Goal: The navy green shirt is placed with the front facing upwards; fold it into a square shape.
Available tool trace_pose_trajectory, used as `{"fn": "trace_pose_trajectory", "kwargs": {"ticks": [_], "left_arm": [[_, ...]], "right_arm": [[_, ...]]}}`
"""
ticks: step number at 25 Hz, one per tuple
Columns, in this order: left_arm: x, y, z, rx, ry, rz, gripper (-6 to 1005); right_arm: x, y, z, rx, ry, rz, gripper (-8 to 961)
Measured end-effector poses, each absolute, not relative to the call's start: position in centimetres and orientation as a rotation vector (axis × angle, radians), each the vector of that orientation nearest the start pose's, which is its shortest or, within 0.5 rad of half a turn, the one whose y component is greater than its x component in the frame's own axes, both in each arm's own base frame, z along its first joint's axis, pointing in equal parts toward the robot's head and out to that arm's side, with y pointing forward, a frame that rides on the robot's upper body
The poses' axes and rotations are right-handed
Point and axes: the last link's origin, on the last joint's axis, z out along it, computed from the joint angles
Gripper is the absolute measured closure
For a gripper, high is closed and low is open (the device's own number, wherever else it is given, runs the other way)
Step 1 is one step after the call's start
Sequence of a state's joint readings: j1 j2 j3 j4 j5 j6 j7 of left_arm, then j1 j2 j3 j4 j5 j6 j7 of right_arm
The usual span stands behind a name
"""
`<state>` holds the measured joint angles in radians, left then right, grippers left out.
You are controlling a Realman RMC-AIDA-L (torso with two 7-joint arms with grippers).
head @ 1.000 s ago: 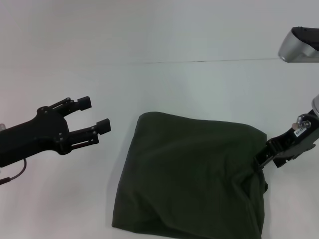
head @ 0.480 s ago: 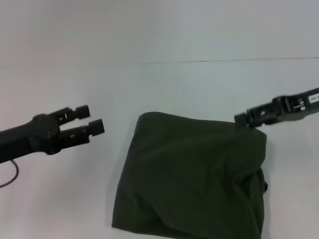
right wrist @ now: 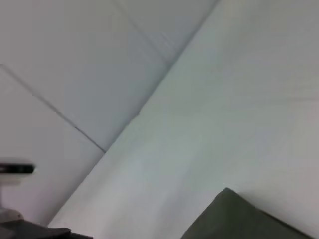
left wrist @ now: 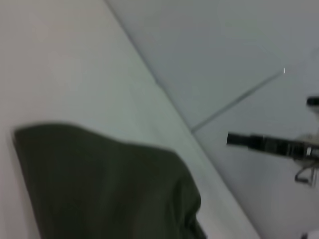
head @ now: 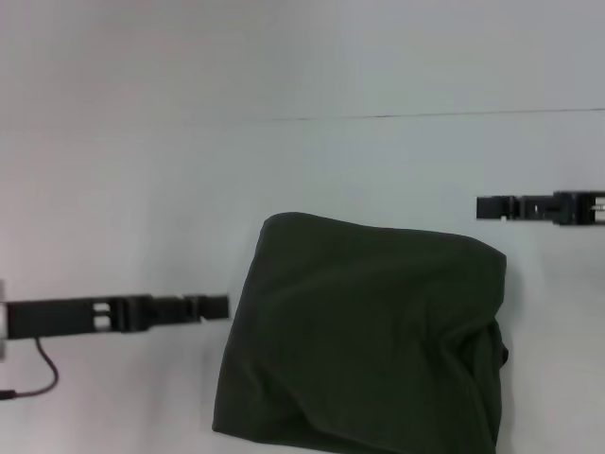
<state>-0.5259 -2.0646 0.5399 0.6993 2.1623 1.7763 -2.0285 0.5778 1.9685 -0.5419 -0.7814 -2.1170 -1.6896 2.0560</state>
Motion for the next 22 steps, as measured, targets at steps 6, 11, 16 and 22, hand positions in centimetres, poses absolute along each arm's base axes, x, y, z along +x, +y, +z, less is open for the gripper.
{"fn": "trace_pose_trajectory", "kwargs": {"ticks": [6,11,16,22], "left_arm": [[-26.3,31.0,0.1,-2.728,-1.529,-0.607,111],[-26.2,31.8,0.0,-2.723,-1.498,-0.551,112],[-26.2,32.8,-0.6,-2.667,-1.535,-0.480,112],[-25.5,33.5,-1.6,-2.634,-1.613,-0.405,112]], "right_arm": [[28.4,32.2,6.0,-2.696,1.016,0.665,255],[29.8,29.0,5.3,-2.761,0.722,0.701,256],[31.1,27.6,5.1,-2.733,0.604,0.686,244],[32.2,26.5,4.7,-2.732,0.473,0.617,102]]}}
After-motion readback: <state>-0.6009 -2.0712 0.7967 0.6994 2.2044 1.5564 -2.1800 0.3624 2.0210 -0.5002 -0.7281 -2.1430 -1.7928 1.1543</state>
